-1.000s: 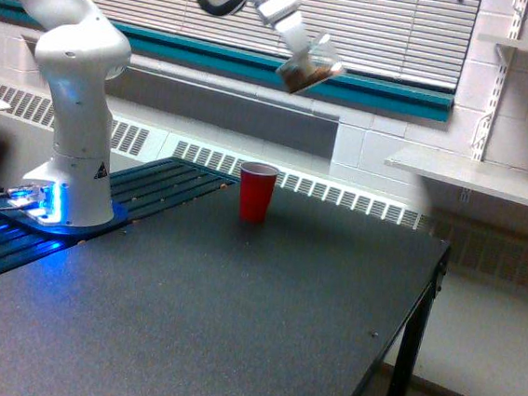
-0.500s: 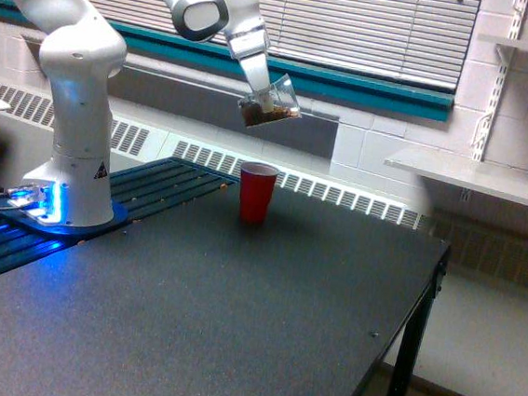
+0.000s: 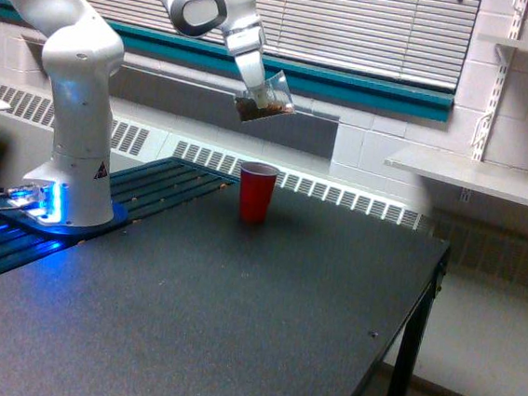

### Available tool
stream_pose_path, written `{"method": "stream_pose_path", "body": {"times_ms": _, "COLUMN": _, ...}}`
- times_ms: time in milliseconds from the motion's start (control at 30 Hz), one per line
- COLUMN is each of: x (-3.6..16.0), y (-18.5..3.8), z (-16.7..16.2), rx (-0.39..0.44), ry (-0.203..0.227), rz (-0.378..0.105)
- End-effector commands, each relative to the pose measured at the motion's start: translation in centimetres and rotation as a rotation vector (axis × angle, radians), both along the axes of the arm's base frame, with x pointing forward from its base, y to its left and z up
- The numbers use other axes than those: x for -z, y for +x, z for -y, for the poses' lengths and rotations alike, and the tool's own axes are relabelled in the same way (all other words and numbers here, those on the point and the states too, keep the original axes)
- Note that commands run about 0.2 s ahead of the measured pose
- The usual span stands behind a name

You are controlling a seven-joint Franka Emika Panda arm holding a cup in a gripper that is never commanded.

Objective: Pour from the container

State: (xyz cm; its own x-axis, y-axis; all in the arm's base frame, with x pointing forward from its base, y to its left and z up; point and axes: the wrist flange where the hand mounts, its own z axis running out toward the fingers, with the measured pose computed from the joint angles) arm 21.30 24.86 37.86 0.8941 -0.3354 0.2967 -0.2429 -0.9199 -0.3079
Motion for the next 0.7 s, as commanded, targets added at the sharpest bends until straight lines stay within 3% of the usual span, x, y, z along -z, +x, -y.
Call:
{"method": "stream_pose_path", "body": {"times_ms": 33, "x": 1.9, "y": -1.0, "z": 0.4, "rx": 0.021, "ry": -0.016, "rz": -0.061}}
{"method": "stream_pose_path", "body": {"times_ms": 700, "x": 5.3, "y": -2.5, "z": -0.7, "rx": 0.027, "ry": -0.02, "rz": -0.182}}
